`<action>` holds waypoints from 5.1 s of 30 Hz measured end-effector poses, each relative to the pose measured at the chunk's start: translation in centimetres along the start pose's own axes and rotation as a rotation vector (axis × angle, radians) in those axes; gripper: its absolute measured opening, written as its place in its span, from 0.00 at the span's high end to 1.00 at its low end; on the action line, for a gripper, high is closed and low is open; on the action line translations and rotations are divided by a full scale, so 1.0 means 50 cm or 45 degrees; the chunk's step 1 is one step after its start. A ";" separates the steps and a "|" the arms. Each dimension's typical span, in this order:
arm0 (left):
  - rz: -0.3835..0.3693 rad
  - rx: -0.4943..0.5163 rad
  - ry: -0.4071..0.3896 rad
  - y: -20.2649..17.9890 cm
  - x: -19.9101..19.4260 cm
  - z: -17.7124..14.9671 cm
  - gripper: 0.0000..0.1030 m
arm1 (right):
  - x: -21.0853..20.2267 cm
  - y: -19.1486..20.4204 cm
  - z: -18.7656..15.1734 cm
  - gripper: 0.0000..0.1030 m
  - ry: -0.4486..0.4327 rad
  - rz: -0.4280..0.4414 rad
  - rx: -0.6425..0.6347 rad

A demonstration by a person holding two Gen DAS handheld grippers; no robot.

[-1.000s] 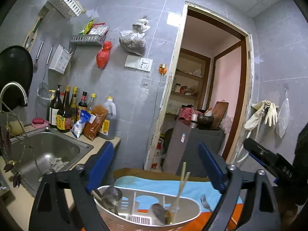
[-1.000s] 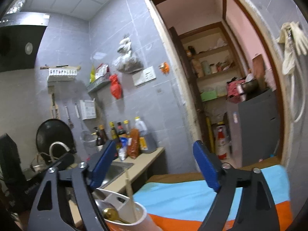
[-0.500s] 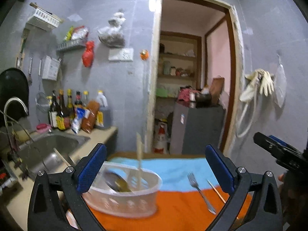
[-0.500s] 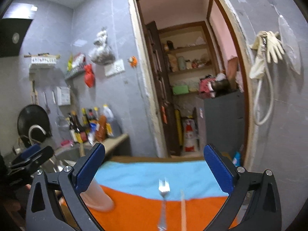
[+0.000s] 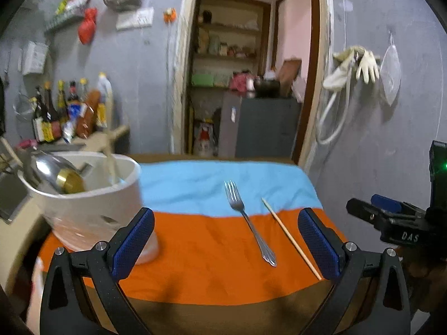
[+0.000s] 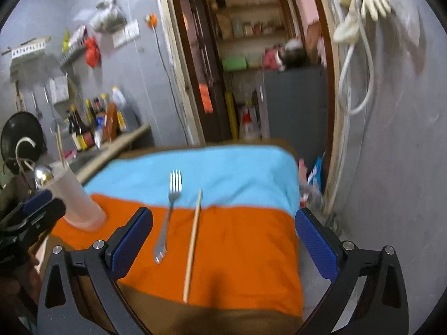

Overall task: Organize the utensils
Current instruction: 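Move both tools back over the silver fork and wooden chopstick, then grasp the silver fork with the left tool while the right tool grasps the chopstick, then lift the fork and chopstick and carry them over the white caddy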

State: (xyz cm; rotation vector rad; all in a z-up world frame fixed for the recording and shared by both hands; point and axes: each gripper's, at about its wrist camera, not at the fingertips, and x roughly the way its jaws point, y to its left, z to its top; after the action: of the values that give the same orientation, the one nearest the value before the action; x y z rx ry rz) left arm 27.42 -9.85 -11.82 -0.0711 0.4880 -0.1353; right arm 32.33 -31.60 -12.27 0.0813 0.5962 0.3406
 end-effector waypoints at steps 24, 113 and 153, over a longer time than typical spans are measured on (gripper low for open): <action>-0.152 -0.204 0.495 0.035 0.281 0.009 0.43 | 0.136 0.017 -0.055 0.67 0.361 0.276 -0.085; -0.271 -0.158 0.338 0.073 0.111 0.032 1.00 | 0.051 0.066 0.041 0.97 -0.109 0.298 0.124; 0.211 -0.138 -0.333 0.477 -0.256 0.224 1.00 | 0.067 0.506 0.166 0.97 -0.736 0.520 0.060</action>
State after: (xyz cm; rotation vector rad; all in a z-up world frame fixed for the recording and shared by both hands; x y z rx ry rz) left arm 24.18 16.02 1.60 -0.1516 0.2379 0.0630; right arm 32.21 -6.46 -2.84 0.3369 0.0075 0.6687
